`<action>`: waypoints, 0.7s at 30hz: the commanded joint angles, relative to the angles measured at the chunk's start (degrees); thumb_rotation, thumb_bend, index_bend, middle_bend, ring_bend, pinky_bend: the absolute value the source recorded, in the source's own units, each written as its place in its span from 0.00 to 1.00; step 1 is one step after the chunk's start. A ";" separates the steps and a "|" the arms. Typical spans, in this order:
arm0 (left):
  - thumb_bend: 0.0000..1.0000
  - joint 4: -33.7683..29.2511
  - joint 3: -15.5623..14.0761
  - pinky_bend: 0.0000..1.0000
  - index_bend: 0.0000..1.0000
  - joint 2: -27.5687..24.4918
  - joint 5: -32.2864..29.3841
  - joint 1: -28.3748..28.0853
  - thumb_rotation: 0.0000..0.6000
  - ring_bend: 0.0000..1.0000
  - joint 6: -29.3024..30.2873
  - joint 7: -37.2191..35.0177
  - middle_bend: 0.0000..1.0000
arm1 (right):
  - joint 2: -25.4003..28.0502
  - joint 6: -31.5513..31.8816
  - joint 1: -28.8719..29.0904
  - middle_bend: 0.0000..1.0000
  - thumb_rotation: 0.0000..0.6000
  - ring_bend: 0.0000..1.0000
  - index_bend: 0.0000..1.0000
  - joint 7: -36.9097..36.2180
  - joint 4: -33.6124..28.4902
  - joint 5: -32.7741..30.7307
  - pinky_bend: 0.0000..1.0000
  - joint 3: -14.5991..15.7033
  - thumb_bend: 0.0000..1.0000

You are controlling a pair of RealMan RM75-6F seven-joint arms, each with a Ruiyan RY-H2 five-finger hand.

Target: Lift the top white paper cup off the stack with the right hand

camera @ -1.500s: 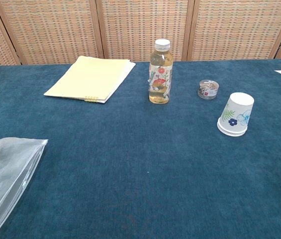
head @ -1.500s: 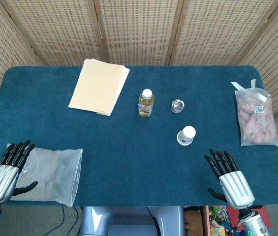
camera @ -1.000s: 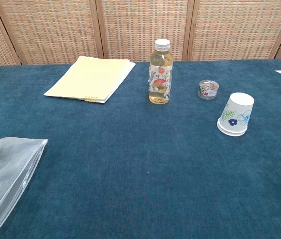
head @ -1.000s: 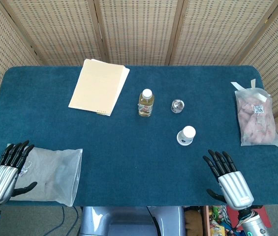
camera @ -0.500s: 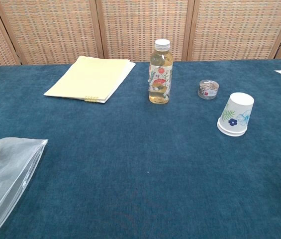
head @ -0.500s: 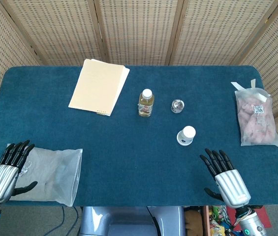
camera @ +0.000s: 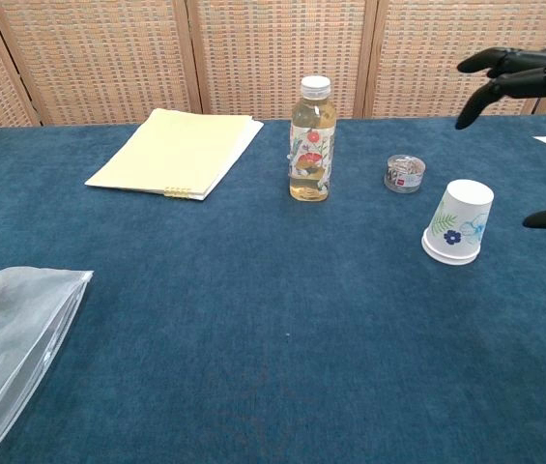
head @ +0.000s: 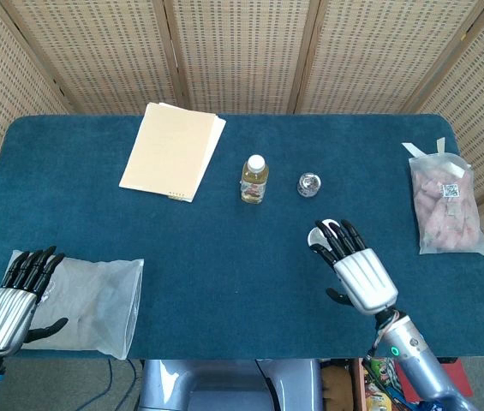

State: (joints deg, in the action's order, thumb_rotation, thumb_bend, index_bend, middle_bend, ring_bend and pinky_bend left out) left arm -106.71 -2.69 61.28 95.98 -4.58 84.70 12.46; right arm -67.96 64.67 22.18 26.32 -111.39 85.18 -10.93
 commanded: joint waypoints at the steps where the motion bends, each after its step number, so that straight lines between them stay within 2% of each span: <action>1: 0.15 0.06 0.03 0.00 0.00 0.13 0.01 -0.03 1.00 0.00 -0.03 0.26 0.00 | -1.75 -7.76 6.92 0.02 1.00 0.00 0.25 5.06 1.34 -10.46 0.00 -5.02 0.20; 8: 0.15 0.44 0.17 0.00 0.00 0.69 -0.68 -0.32 1.00 0.00 -0.87 1.13 0.00 | -4.06 -12.94 14.83 0.04 1.00 0.00 0.27 14.78 6.68 -24.15 0.00 -6.88 0.20; 16: 0.15 0.64 0.31 0.00 0.00 1.16 -1.28 -0.52 1.00 0.00 -1.41 2.11 0.00 | -5.70 -13.31 21.21 0.04 1.00 0.00 0.27 22.80 10.46 -35.81 0.00 -6.03 0.20; 21: 0.15 0.51 0.28 0.00 0.00 1.32 -1.43 -0.62 1.00 0.00 -1.69 2.73 0.00 | -6.26 -12.74 23.82 0.04 1.00 0.00 0.28 25.47 11.27 -39.91 0.00 -4.81 0.20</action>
State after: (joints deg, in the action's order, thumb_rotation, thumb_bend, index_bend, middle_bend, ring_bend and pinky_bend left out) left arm -106.20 -2.40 62.59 94.56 -5.20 83.02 15.19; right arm -73.82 51.74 45.15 50.79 -100.67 46.42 -16.30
